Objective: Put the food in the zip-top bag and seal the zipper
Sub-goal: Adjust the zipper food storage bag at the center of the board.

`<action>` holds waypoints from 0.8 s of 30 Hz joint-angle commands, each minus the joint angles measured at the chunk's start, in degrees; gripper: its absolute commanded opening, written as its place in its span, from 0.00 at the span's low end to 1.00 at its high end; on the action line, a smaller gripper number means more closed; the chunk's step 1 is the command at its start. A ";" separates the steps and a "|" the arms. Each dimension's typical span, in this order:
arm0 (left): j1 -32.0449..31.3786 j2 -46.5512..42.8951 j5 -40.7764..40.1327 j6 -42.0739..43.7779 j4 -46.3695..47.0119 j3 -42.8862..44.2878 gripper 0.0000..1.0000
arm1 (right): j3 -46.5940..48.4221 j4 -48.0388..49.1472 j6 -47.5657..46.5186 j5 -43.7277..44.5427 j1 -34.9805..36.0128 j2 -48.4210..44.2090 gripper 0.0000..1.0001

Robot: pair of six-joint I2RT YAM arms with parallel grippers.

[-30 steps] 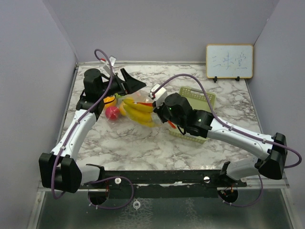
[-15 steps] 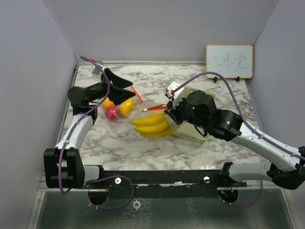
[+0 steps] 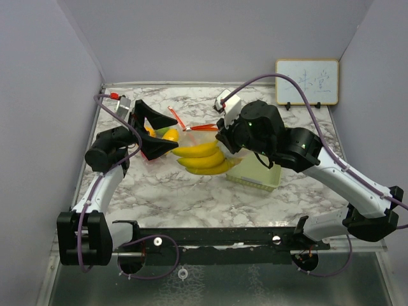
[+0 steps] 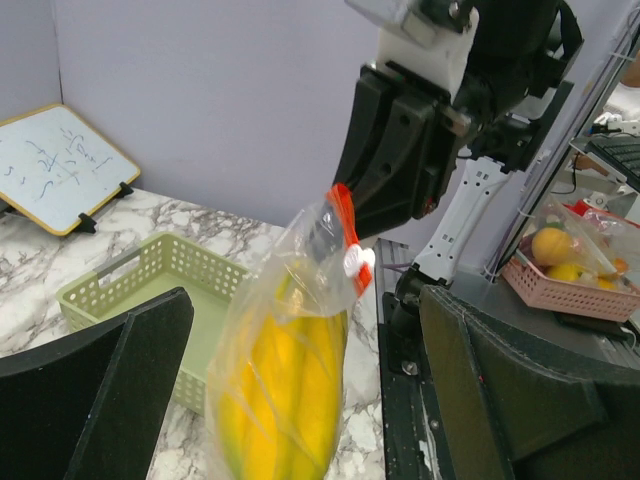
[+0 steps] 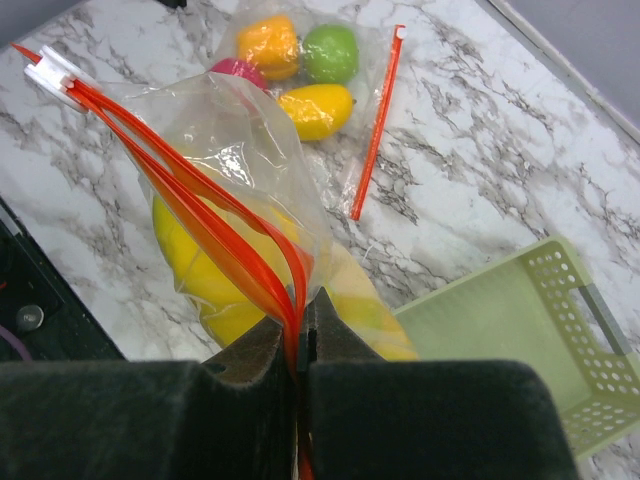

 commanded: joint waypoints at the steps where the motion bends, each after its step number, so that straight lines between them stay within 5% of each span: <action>1: 0.10 -2.95 0.32 7.38 2.15 -1.59 0.99 | 6.70 -2.49 0.96 -1.19 -0.82 2.56 0.02; 12: -1.94 -5.74 -6.41 28.14 -21.27 0.24 0.99 | 8.87 -1.83 1.36 -8.93 -0.82 4.85 0.02; 18: -10.18 -8.13 -11.21 54.30 -52.86 5.59 0.99 | 10.83 -1.65 1.80 -9.81 -0.84 6.37 0.02; 24: -11.08 -7.85 -12.40 51.72 -49.43 3.91 0.86 | 10.37 -1.23 1.89 -9.59 -0.82 6.69 0.02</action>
